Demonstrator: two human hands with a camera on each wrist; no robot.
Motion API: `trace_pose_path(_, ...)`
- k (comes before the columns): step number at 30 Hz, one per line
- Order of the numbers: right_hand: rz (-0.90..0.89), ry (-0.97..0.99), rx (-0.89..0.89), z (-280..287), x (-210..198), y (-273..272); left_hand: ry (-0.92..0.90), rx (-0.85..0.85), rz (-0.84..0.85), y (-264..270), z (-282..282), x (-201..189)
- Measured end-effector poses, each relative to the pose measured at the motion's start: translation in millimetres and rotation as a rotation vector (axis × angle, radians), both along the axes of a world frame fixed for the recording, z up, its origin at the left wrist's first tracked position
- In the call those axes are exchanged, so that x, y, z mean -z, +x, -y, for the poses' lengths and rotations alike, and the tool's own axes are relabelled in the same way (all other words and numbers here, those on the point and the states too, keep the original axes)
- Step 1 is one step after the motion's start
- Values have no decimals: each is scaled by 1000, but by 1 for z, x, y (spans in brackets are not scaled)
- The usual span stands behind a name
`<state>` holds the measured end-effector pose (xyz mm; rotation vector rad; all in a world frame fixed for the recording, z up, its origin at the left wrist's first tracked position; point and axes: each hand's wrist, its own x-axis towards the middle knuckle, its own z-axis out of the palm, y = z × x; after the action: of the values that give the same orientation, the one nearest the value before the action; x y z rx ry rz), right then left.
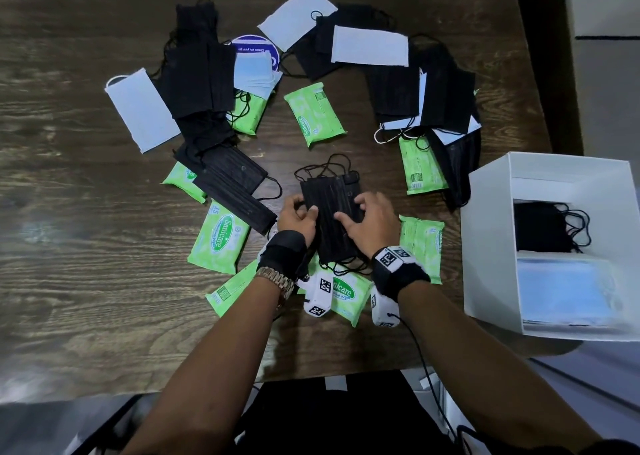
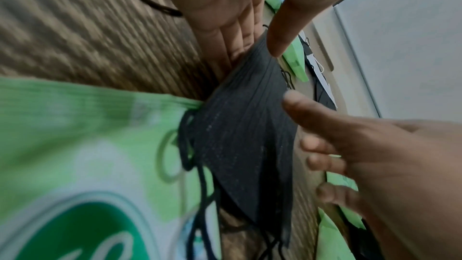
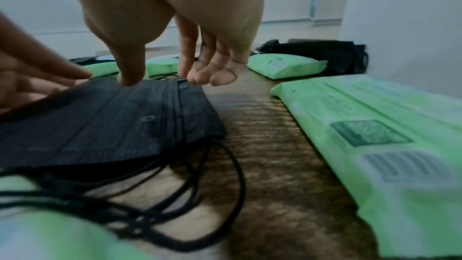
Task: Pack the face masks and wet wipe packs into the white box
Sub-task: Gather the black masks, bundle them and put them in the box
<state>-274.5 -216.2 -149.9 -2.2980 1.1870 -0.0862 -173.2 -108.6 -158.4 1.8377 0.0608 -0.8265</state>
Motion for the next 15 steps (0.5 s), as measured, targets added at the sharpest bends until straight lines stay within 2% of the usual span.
trace_pose_path(2,-135,32,-15,-8,3,4,41,20,8,0,-1,4)
trace_pose_path(5,-148,73,37,-11,5,7,29,-2,-56,2,0,3)
trace_pose_path(8,-57,122,75,-11,5,6,24,-8,-74,4,-2,15)
trace_pose_path(10,36,223,125,-6,5,5,24,-29,-95,5,-3,31)
trace_pose_path(15,201,448,308,19,8,-7,-60,-129,-208,3,2,1)
